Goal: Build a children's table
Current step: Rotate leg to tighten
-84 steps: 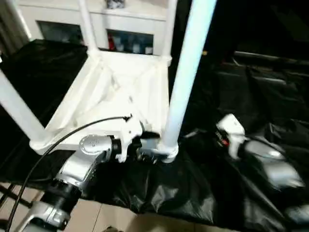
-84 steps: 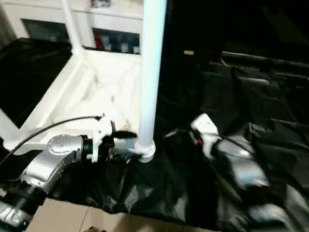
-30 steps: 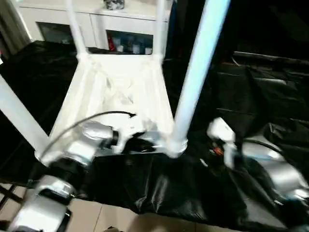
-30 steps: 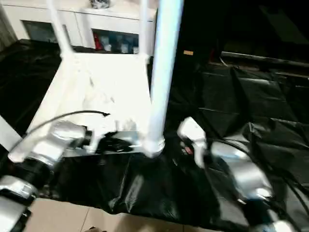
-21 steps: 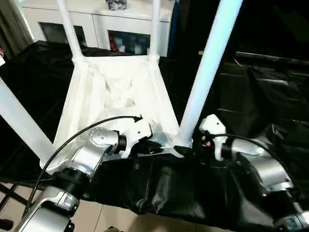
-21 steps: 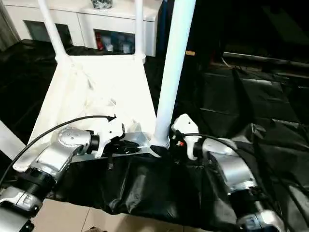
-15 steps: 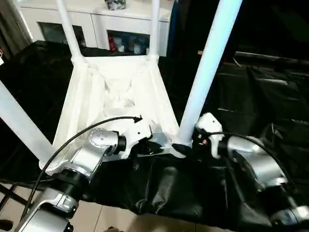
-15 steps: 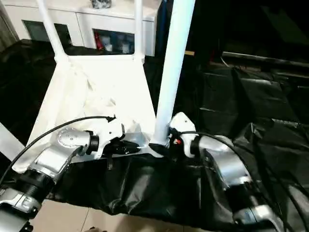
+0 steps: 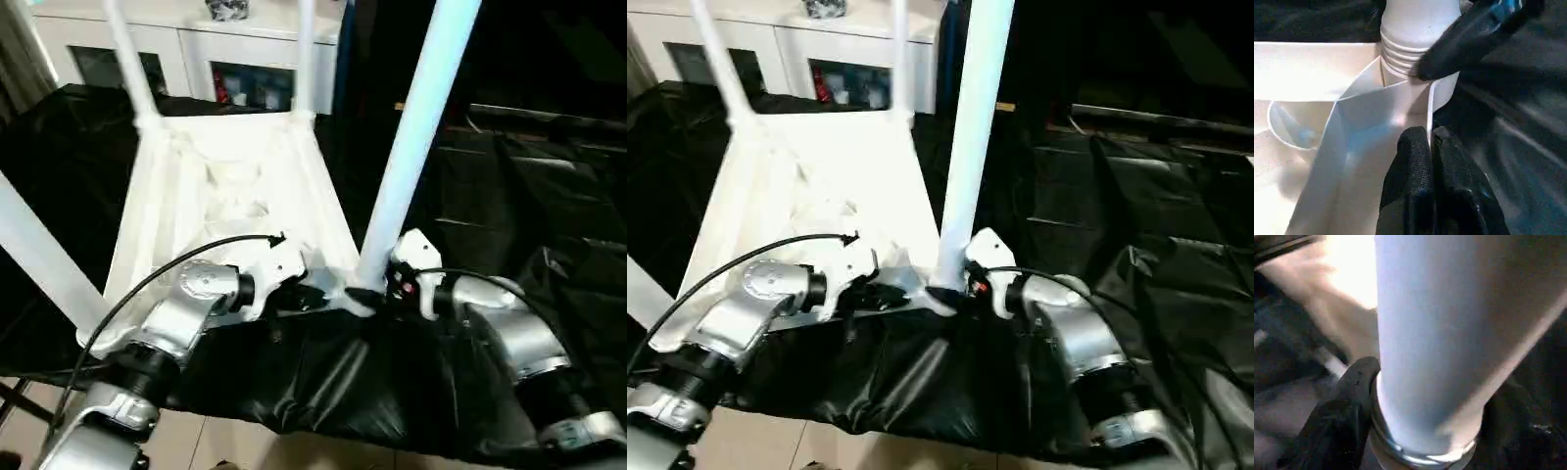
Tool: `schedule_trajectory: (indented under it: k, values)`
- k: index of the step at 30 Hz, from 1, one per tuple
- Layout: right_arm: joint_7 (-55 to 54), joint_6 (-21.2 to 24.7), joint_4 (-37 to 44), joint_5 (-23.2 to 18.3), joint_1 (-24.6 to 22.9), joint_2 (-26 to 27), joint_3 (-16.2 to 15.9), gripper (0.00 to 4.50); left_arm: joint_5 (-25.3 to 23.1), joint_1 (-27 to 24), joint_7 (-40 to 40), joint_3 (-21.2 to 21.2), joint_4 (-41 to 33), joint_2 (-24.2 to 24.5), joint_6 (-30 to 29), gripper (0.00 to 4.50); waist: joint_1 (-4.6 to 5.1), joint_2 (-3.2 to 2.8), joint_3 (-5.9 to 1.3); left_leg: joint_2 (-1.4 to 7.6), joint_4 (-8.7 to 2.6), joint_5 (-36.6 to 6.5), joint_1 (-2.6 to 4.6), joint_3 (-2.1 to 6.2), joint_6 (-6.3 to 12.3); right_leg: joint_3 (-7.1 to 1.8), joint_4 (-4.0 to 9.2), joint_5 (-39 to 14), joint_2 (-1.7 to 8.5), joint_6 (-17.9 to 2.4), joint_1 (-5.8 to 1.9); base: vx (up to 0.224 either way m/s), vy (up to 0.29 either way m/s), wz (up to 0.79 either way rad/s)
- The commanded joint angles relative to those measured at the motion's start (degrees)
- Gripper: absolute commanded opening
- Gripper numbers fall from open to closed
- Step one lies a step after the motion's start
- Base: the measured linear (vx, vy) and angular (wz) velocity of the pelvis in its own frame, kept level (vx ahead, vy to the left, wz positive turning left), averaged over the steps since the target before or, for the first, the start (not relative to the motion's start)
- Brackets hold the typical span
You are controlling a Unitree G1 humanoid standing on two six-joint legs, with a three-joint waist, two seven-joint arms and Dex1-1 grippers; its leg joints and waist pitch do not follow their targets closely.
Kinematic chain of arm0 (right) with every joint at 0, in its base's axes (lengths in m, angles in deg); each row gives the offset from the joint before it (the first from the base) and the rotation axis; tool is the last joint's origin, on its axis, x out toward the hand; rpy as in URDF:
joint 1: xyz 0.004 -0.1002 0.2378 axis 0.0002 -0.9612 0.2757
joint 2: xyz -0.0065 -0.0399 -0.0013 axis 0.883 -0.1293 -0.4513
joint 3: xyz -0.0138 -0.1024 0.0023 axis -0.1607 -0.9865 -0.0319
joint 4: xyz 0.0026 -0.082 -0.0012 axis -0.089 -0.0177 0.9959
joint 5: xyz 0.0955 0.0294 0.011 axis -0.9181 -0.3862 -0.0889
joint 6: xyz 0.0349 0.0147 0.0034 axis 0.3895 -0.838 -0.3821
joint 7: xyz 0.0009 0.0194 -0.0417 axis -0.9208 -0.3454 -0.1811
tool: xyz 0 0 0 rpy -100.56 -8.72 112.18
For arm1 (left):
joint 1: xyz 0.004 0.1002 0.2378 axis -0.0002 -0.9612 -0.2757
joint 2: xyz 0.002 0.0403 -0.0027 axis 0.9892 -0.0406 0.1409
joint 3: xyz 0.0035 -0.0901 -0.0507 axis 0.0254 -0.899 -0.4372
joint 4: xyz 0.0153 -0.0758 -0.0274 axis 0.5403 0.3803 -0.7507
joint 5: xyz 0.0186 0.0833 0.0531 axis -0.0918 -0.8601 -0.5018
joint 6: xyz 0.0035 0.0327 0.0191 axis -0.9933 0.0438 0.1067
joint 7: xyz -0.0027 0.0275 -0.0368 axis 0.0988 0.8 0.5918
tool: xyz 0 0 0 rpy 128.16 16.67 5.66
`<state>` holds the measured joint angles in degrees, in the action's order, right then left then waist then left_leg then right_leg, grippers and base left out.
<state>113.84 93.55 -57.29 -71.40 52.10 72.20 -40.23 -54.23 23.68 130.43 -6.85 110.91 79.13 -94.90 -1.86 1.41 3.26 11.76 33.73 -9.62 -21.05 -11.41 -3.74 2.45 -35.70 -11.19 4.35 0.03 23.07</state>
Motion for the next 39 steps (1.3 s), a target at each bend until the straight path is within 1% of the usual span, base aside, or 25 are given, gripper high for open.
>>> schedule_trajectory:
  k: [1,2,3,5,7,8,9,10,11,12,13,15,17,18,19,20,23,24,25,26,30,32,37,38,39]
  values:
    - [-8.15,1.18,-1.60,1.34,-0.74,2.67,0.69,2.73,-0.73,-0.15,-5.47,0.03,3.11,-3.23,-1.78,0.00,-0.21,0.62,-3.39,1.10,-4.04,-16.56,0.48,1.11,-0.82,-2.01,5.65,-21.03,3.17,-9.18,-2.01,0.000,0.000,0.00]
    - [-13.50,1.42,-2.87,1.65,-0.89,5.57,1.64,2.72,-1.29,0.97,-9.09,-0.10,4.60,-5.98,-2.42,0.00,-0.21,0.50,-3.42,1.07,-4.00,-17.07,0.68,1.10,-1.02,-2.08,5.81,-22.07,3.22,-8.67,-1.71,0.000,0.000,0.00]
    - [-15.95,1.45,-3.59,1.61,-0.83,7.25,2.09,2.72,-1.51,1.46,-10.45,0.02,5.24,-7.38,-2.62,0.00,-0.36,0.42,-3.41,1.07,-3.92,-17.60,0.98,1.09,-1.06,-2.07,6.02,-22.64,3.21,-8.49,-1.56,0.000,0.000,0.00]
    - [-19.02,1.31,-4.79,1.58,-0.45,10.44,2.04,2.72,-2.03,2.22,-12.45,0.32,6.22,-9.53,-2.54,0.00,-0.33,0.40,-3.34,1.06,-4.08,-18.15,0.83,1.17,-0.89,-2.06,6.21,-23.10,3.25,-8.14,-1.66,0.000,0.000,0.00]
    - [-19.74,1.07,-5.27,1.33,-0.06,12.99,1.53,2.72,-2.66,2.57,-12.87,1.17,6.62,-10.73,-1.86,0.00,-0.25,0.15,-3.48,0.99,-4.29,-18.85,0.82,1.23,-0.51,-1.96,6.45,-23.02,3.14,-7.32,-1.66,0.000,0.000,0.00]
    - [-17.89,-0.75,-4.96,2.86,0.46,13.47,-0.90,2.72,-3.22,2.55,-12.21,2.12,6.46,-10.86,-0.83,0.00,-0.19,-0.01,-3.52,1.06,-4.46,-19.51,0.67,1.38,-0.58,-1.86,6.44,-22.96,3.14,-7.12,-1.78,0.000,0.000,0.00]
    - [-17.61,-1.39,-4.92,3.56,0.61,13.54,-1.50,2.72,-3.35,2.55,-11.97,2.32,6.51,-10.87,-0.58,0.00,-0.20,-0.39,-3.58,1.04,-4.45,-19.82,0.76,1.39,-0.69,-1.87,6.46,-22.78,3.15,-7.05,-1.76,0.000,0.000,0.00]
    - [-16.82,-1.86,-4.53,3.22,0.70,13.62,-1.32,2.72,-3.46,2.39,-11.40,2.55,6.39,-10.54,0.18,0.00,-0.14,-0.20,-3.69,1.05,-4.43,-19.95,0.82,1.33,-0.56,-1.92,6.45,-21.62,3.07,-7.22,-1.74,0.000,0.000,0.00]
    - [-15.06,-2.02,-3.64,1.61,0.57,13.65,-0.40,3.27,-3.55,2.14,-10.37,2.70,6.21,-9.89,2.10,0.00,-0.14,-0.17,-3.67,1.04,-4.47,-20.00,0.74,1.35,-0.45,-1.92,6.43,-21.30,3.07,-7.32,-1.82,0.000,0.000,0.00]
    - [-14.50,-2.05,-3.28,1.14,0.50,13.52,-0.11,3.27,-3.54,2.02,-9.91,2.68,6.10,-9.64,2.56,0.00,-0.14,-0.16,-3.70,1.03,-4.50,-19.95,0.67,1.35,-0.20,-1.93,6.39,-20.80,3.07,-7.43,-1.87,0.000,0.000,0.00]
    - [-13.46,-2.03,-2.62,0.54,0.33,12.93,0.23,3.41,-3.27,1.73,-8.86,2.56,5.65,-9.04,2.79,0.00,-0.13,-0.22,-3.74,1.05,-4.46,-19.91,0.68,1.31,-0.16,-1.97,6.34,-20.48,3.08,-7.58,-1.86,0.000,0.000,0.00]
    - [-9.93,-0.75,-0.17,-1.08,-0.40,10.31,0.92,3.50,-2.48,0.85,-5.88,1.71,4.51,-7.00,4.36,0.00,-0.18,-0.07,-3.76,1.07,-4.41,-19.84,0.67,1.24,0.39,-1.98,6.37,-20.18,3.09,-7.85,-1.93,0.000,0.000,0.00]
    - [-9.13,-0.45,0.33,-1.24,-0.52,9.58,1.03,3.76,-2.21,0.68,-5.14,1.51,4.27,-6.52,4.58,0.00,-0.41,-0.06,-3.83,1.10,-4.35,-18.58,0.62,1.08,0.93,-2.08,6.33,-19.20,3.16,-8.19,-1.97,0.000,0.000,0.00]
    - [-5.18,0.71,1.91,-1.10,-1.00,6.89,0.62,3.84,-1.19,0.02,-2.36,1.04,3.40,-4.97,4.92,0.00,-0.41,0.02,-3.84,1.10,-4.33,-18.23,0.61,1.04,1.01,-2.05,6.30,-19.05,3.12,-8.34,-2.01,0.000,0.000,0.00]
    - [-5.18,0.71,1.91,-1.10,-1.00,6.89,0.62,3.89,-1.19,0.02,-2.36,1.04,3.40,-4.97,4.92,0.00,-0.52,0.03,-3.85,1.06,-4.32,-17.79,0.53,1.07,1.17,-1.99,6.23,-18.81,3.11,-8.44,-2.17,0.000,0.000,0.00]
    - [-0.99,1.01,3.27,-0.71,-1.54,4.03,-0.49,3.89,-0.97,-0.46,0.07,1.07,3.01,-3.27,6.46,0.00,-0.53,-0.11,-3.84,1.17,-4.34,-17.03,0.53,1.01,1.39,-2.04,6.15,-17.80,3.10,-8.85,-2.08,0.000,0.000,0.00]
    - [2.70,1.10,4.37,-1.30,-2.03,1.83,-1.03,3.89,-0.43,-0.86,2.36,1.10,2.56,-2.09,7.08,0.00,-0.69,-0.11,-3.83,1.26,-4.32,-16.66,0.56,0.96,1.43,-2.05,6.00,-16.84,3.11,-9.36,-2.13,0.000,0.000,0.00]
    - [9.09,1.99,6.00,-3.29,-2.54,-1.96,-0.95,3.89,0.54,-1.65,6.91,1.37,1.40,0.22,7.74,0.00,-0.92,-0.02,-3.87,1.29,-4.29,-16.36,0.56,0.95,1.73,-2.07,5.88,-16.38,3.12,-9.50,-2.31,0.000,0.000,0.00]
    - [9.09,1.99,6.00,-3.29,-2.54,-1.96,-0.95,3.89,0.54,-1.65,6.91,1.37,1.40,0.22,7.74,0.00,-1.02,-0.11,-3.90,1.42,-4.31,-16.30,0.66,0.98,1.86,-2.08,5.80,-15.95,3.18,-9.73,-2.28,0.000,0.000,0.00]
    - [12.07,2.23,6.42,-4.01,-2.52,-3.68,-0.88,3.89,1.24,-2.05,9.06,1.41,0.56,1.10,7.64,0.00,-1.17,-0.17,-3.86,1.50,-4.31,-16.48,0.70,0.88,1.98,-2.12,5.67,-15.12,3.12,-10.29,-2.12,0.000,0.000,0.00]
    - [17.80,1.45,6.47,-4.35,-1.85,-6.53,-1.72,3.89,3.37,-3.02,15.18,1.63,-1.46,3.57,7.33,0.00,-1.63,-0.41,-3.93,1.66,-4.39,-15.72,0.77,0.85,1.57,-2.13,5.38,-12.91,3.13,-11.37,-2.13,0.000,0.000,0.00]
    - [19.27,0.66,5.77,-3.80,-1.29,-7.31,-2.37,3.89,3.43,-3.24,16.97,2.06,-1.60,4.48,7.43,0.00,-1.75,-0.34,-3.97,1.53,-4.29,-15.24,0.83,0.72,1.51,-2.13,5.23,-11.58,3.04,-11.87,-2.15,0.000,0.000,0.00]
    - [24.54,1.18,5.97,-4.03,-0.31,-9.72,-4.31,3.89,3.38,-3.32,20.14,2.45,-0.92,6.07,8.34,0.00,-1.82,-0.32,-3.92,1.57,-4.33,-15.59,0.78,0.77,1.39,-2.10,5.28,-12.87,3.18,-11.63,-2.29,0.000,0.000,0.00]
    - [25.49,0.91,6.01,-3.73,-0.22,-10.16,-4.84,3.89,3.17,-3.09,20.24,2.42,-0.48,6.31,8.73,0.00,-1.95,0.11,-3.88,1.59,-4.31,-15.37,0.74,0.75,1.55,-2.10,5.29,-13.96,3.26,-11.30,-2.31,0.000,0.000,0.00]
    - [26.00,0.76,5.98,-3.53,-0.17,-10.37,-5.14,3.73,3.12,-2.89,20.29,2.37,-0.18,6.43,8.85,0.00,-1.95,0.04,-3.86,1.62,-4.33,-15.39,0.75,0.78,1.50,-2.10,5.31,-14.28,3.27,-11.17,-2.26,0.000,0.000,0.00]
